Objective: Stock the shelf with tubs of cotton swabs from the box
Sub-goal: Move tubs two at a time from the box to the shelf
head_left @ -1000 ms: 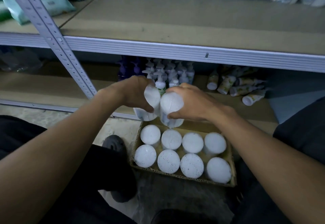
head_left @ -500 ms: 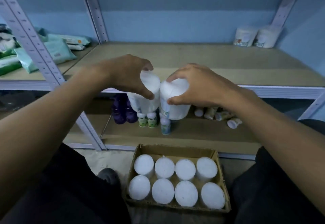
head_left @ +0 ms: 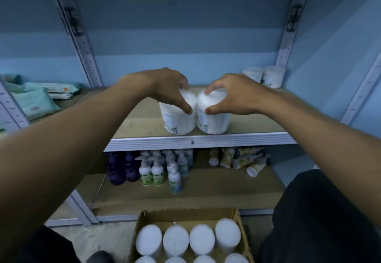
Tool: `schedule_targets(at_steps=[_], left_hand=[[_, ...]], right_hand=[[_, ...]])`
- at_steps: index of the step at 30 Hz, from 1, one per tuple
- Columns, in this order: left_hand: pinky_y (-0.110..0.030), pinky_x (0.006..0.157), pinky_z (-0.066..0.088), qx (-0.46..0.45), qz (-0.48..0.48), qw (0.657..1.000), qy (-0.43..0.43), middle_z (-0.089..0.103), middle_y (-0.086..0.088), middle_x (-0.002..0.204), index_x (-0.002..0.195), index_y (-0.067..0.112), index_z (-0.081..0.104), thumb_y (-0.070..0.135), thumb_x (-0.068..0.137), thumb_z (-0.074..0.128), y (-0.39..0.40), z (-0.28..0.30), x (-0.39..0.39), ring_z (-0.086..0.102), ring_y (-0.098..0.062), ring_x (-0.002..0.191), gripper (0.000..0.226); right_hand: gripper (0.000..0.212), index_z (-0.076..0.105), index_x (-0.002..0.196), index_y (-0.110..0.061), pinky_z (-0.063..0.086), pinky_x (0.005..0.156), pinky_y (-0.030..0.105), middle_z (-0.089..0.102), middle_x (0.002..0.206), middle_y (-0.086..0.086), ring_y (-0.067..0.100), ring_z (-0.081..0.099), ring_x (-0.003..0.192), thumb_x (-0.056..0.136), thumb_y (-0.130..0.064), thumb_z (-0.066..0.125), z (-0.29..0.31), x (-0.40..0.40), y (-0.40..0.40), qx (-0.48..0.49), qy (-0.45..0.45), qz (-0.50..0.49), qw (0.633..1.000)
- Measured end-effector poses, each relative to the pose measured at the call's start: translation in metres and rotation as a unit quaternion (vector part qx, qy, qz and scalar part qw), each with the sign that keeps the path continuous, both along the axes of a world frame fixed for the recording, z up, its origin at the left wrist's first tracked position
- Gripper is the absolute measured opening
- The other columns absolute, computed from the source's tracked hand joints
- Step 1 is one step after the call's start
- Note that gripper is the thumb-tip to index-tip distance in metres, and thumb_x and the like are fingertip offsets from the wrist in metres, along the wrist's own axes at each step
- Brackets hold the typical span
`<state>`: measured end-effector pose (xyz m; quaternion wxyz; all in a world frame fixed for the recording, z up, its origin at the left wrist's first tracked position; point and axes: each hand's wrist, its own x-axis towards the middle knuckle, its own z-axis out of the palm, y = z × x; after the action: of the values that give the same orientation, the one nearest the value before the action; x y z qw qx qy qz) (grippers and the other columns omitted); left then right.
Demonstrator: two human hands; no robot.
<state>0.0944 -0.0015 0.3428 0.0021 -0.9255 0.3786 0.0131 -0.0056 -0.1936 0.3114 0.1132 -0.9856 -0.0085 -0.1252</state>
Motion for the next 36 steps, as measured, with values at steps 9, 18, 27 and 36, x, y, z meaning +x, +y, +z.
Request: schedule_targets(at_steps=[9, 18, 27, 36], left_hand=[[-0.04, 0.093, 0.052, 0.015, -0.014, 0.999, 0.04, 0.054, 0.011, 0.131, 0.13, 0.033, 0.051, 0.075, 0.054, 0.07, -0.056, -0.01, 0.023, 0.065, -0.023, 0.105, 0.089], [-0.039, 0.092, 0.053, 0.023, -0.012, 0.998, 0.061, 0.056, 0.011, 0.129, 0.128, 0.035, 0.052, 0.079, 0.045, 0.065, -0.073, -0.024, 0.034, 0.065, -0.02, 0.104, 0.095], [-0.031, 0.092, 0.047, 0.01, -0.014, 0.997, 0.072, 0.046, 0.009, 0.142, 0.137, 0.035, 0.048, 0.07, 0.068, 0.07, -0.07, -0.025, 0.037, 0.054, -0.019, 0.119, 0.081], [-0.036, 0.099, 0.046, -0.012, -0.067, 0.998, 0.017, 0.054, 0.015, 0.132, 0.125, 0.041, 0.058, 0.054, 0.066, 0.081, -0.057, -0.031, 0.022, 0.049, -0.012, 0.121, 0.064]], right_hand=[[0.061, 0.065, 0.128, -0.033, 0.044, 0.101, 0.036, 0.056, 0.134, 0.0, 0.019, 0.05, 0.128, 0.073, -0.055, 0.079, -0.011, 0.015, -0.042, 0.004, 0.031, -0.053, 0.998], [0.052, 0.068, 0.121, -0.031, 0.047, 0.098, 0.036, 0.061, 0.127, -0.004, 0.016, 0.054, 0.118, 0.075, -0.055, 0.078, -0.022, 0.022, -0.055, 0.019, 0.054, -0.055, 0.997], [0.058, 0.066, 0.125, -0.032, 0.046, 0.101, 0.036, 0.06, 0.133, -0.004, 0.015, 0.054, 0.122, 0.075, -0.056, 0.079, -0.017, 0.019, -0.05, 0.022, 0.07, -0.067, 0.995], [0.039, 0.066, 0.122, -0.038, 0.047, 0.087, 0.036, 0.06, 0.131, -0.004, 0.02, 0.052, 0.124, 0.084, -0.032, 0.074, -0.026, 0.001, -0.031, -0.08, -0.01, -0.099, 0.992]])
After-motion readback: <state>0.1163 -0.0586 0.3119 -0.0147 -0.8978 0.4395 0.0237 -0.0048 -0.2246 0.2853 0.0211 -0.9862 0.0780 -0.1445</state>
